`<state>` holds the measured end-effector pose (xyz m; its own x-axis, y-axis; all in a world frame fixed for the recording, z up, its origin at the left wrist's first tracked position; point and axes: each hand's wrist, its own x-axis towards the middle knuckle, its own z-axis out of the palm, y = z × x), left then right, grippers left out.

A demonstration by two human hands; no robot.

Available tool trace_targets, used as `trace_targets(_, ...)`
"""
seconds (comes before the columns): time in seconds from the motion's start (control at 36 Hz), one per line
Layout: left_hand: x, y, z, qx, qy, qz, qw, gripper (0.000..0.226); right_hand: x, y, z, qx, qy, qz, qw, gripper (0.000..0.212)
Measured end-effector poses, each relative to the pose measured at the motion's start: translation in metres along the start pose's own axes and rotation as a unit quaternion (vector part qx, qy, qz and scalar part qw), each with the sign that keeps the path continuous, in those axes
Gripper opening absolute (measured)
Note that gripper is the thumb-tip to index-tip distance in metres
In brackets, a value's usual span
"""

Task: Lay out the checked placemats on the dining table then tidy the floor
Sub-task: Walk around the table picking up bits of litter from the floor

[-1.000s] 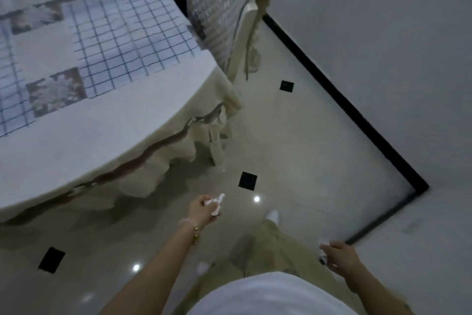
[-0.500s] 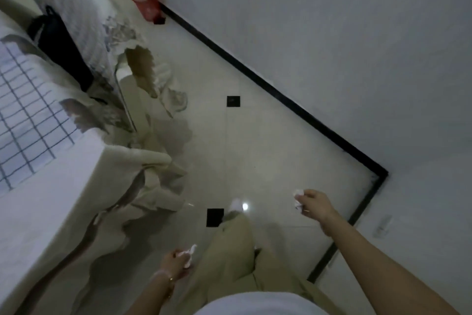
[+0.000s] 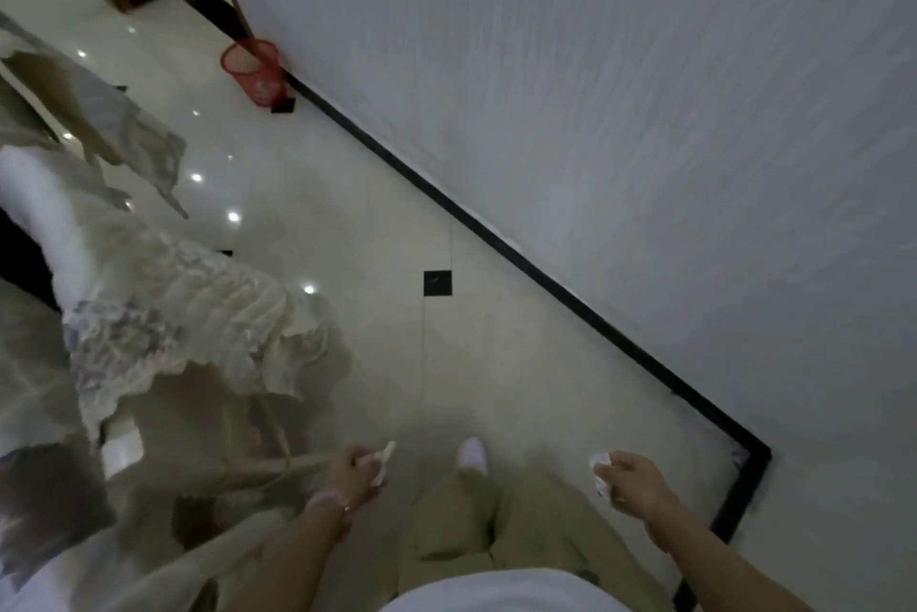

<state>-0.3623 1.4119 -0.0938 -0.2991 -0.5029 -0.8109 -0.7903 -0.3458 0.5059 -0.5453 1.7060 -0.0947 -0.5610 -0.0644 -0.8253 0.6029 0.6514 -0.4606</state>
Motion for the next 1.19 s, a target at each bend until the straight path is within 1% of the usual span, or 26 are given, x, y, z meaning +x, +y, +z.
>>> trace_targets(0.06, 0.018, 0.049, 0.008, -0.010, -0.007, 0.029, 1.000, 0.005, 0.009, -0.018, -0.008, 0.001, -0.004, 0.015, 1.000, 0.025)
trace_targets(0.08, 0.026, 0.072, 0.011, -0.023, -0.007, 0.039, 0.999, 0.003, 0.015, -0.027, -0.011, -0.004, -0.006, 0.021, 1.000, 0.023)
trace_targets(0.17, 0.052, 0.133, 0.015, -0.051, -0.007, 0.077, 0.996, 0.018, 0.038, -0.061, -0.019, -0.027, -0.011, 0.013, 1.000, 0.021)
trace_targets(0.22, 0.068, 0.166, 0.017, -0.060, -0.009, 0.082, 0.995, 0.018, 0.059, -0.087, -0.023, -0.057, -0.004, 0.006, 0.998, 0.025)
trace_targets(0.31, 0.096, 0.203, 0.020, -0.079, 0.003, 0.076, 0.994, 0.017, 0.095, -0.138, -0.025, -0.077, -0.004, 0.011, 0.997, 0.025)
trace_targets(0.39, 0.125, 0.227, 0.020, -0.109, 0.020, 0.042, 0.993, 0.017, 0.134, -0.199, -0.025, -0.089, -0.019, -0.001, 0.996, 0.024)
trace_targets(0.47, 0.143, 0.244, 0.015, -0.146, 0.041, -0.024, 0.988, 0.016, 0.165, -0.274, -0.023, -0.096, -0.039, -0.016, 0.995, 0.016)
trace_targets(0.5, 0.148, 0.248, 0.012, -0.158, 0.049, -0.047, 0.985, 0.014, 0.174, -0.300, -0.020, -0.106, -0.045, -0.031, 0.993, 0.016)
trace_targets(0.56, 0.159, 0.254, 0.007, -0.182, 0.072, -0.076, 0.978, 0.012, 0.193, -0.354, -0.012, -0.154, -0.065, -0.075, 0.983, 0.024)
trace_targets(0.67, 0.177, 0.267, -0.009, -0.232, 0.108, -0.117, 0.959, 0.015, 0.219, -0.465, 0.025, -0.231, -0.118, -0.136, 0.956, 0.032)
trace_targets(0.75, 0.189, 0.281, -0.021, -0.249, 0.127, -0.146, 0.949, 0.017, 0.234, -0.539, 0.064, -0.233, -0.141, -0.168, 0.947, 0.033)
trace_targets(0.83, 0.207, 0.295, -0.035, -0.265, 0.141, -0.172, 0.938, 0.012, 0.250, -0.598, 0.105, -0.228, -0.181, -0.188, 0.938, 0.020)
trace_targets(0.92, 0.227, 0.315, -0.051, -0.248, 0.162, -0.182, 0.938, 0.013, 0.268, -0.649, 0.146, -0.223, -0.206, -0.202, 0.931, 0.008)
trace_targets(0.94, 0.237, 0.324, -0.058, -0.249, 0.167, -0.183, 0.936, 0.011, 0.273, -0.665, 0.160, -0.223, -0.210, -0.205, 0.930, 0.006)
trace_targets(1.03, 0.268, 0.355, -0.088, -0.272, 0.166, -0.190, 0.929, 0.016, 0.289, -0.707, 0.193, -0.225, -0.216, -0.207, 0.927, 0.003)
trace_targets(1.06, 0.280, 0.365, -0.099, -0.283, 0.164, -0.196, 0.925, 0.013, 0.293, -0.721, 0.202, -0.232, -0.215, -0.203, 0.927, 0.003)
trace_targets(1.08, 0.292, 0.377, -0.111, -0.289, 0.160, -0.199, 0.923, 0.009, 0.296, -0.734, 0.209, -0.239, -0.211, -0.198, 0.927, 0.005)
trace_targets(1.14, 0.317, 0.404, -0.138, -0.291, 0.160, -0.188, 0.924, 0.009, 0.302, -0.758, 0.221, -0.256, -0.198, -0.189, 0.927, 0.017)
trace_targets(1.19, 0.344, 0.436, -0.166, -0.309, 0.160, -0.176, 0.921, 0.010, 0.312, -0.779, 0.231, -0.286, -0.186, -0.180, 0.923, 0.019)
